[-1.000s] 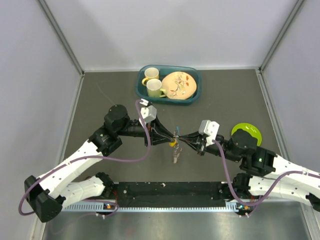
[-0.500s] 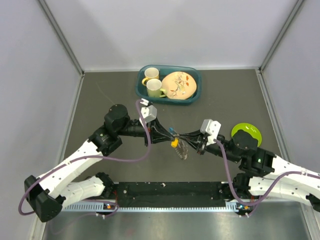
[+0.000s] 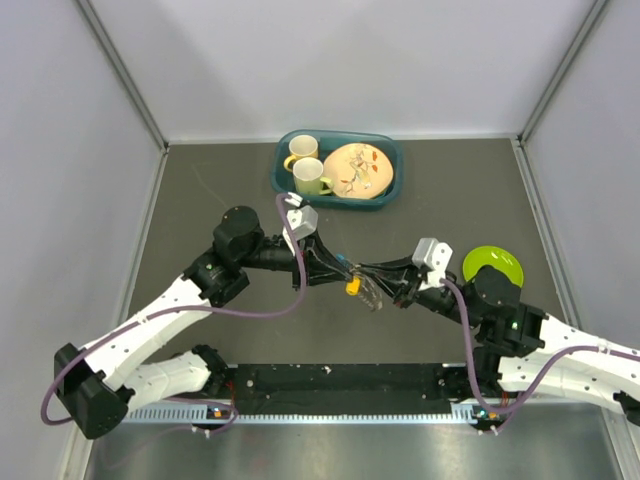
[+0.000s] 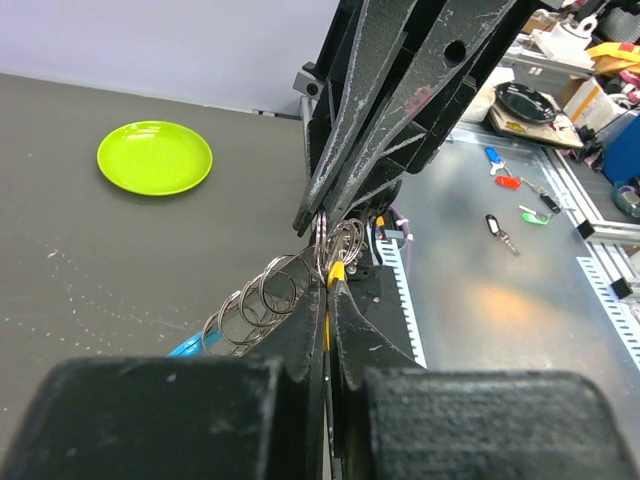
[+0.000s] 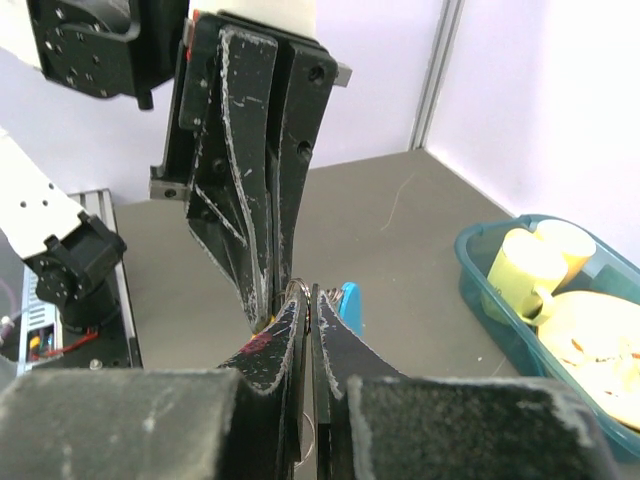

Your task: Remove the keys from the keyring

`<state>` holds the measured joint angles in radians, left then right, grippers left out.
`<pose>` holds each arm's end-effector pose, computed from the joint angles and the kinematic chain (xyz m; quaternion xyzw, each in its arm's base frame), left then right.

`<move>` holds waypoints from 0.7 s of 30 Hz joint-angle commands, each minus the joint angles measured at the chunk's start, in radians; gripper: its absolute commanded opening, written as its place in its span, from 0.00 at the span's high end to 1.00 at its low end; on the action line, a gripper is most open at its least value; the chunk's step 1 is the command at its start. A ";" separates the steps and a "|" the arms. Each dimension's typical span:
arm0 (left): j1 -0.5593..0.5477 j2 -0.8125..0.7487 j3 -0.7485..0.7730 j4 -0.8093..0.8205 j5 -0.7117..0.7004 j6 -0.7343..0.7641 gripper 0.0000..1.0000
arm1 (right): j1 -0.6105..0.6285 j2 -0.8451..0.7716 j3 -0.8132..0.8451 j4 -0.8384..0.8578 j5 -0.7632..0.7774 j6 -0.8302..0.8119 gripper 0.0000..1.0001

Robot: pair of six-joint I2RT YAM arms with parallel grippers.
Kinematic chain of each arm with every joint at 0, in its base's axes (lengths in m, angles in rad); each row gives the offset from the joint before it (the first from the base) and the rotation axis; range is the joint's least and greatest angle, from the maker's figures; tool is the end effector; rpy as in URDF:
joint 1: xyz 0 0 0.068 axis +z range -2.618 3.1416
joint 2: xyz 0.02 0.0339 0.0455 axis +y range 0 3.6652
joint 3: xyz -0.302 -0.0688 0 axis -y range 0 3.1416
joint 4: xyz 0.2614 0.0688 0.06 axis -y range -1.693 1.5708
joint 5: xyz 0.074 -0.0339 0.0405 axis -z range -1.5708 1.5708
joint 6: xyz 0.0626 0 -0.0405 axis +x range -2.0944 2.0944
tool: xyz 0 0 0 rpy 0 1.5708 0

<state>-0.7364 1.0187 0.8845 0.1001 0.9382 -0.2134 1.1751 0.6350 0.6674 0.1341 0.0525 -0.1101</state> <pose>0.1436 -0.1983 0.3913 0.4693 0.5384 -0.5725 0.4026 0.0689 0.1563 0.3837 -0.3709 0.5289 0.3729 0.6661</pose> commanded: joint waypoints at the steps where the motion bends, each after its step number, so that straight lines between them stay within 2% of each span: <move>1: -0.003 0.024 -0.010 0.138 0.045 -0.084 1.00 | -0.003 -0.009 0.000 0.171 -0.014 0.039 1.00; 5: -0.003 0.041 -0.019 0.187 0.059 -0.113 1.00 | -0.003 0.003 -0.002 0.185 -0.023 0.046 1.00; 19: -0.004 0.060 -0.004 0.208 0.047 -0.130 1.00 | -0.003 0.023 -0.008 0.216 -0.043 0.075 1.00; 21: -0.003 0.054 -0.002 0.198 0.045 -0.123 0.97 | -0.003 0.020 -0.009 0.210 -0.036 0.069 1.00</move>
<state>-0.7364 1.0634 0.8726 0.2619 1.0016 -0.3401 1.1748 0.6567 0.6605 0.2424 0.0517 -0.0662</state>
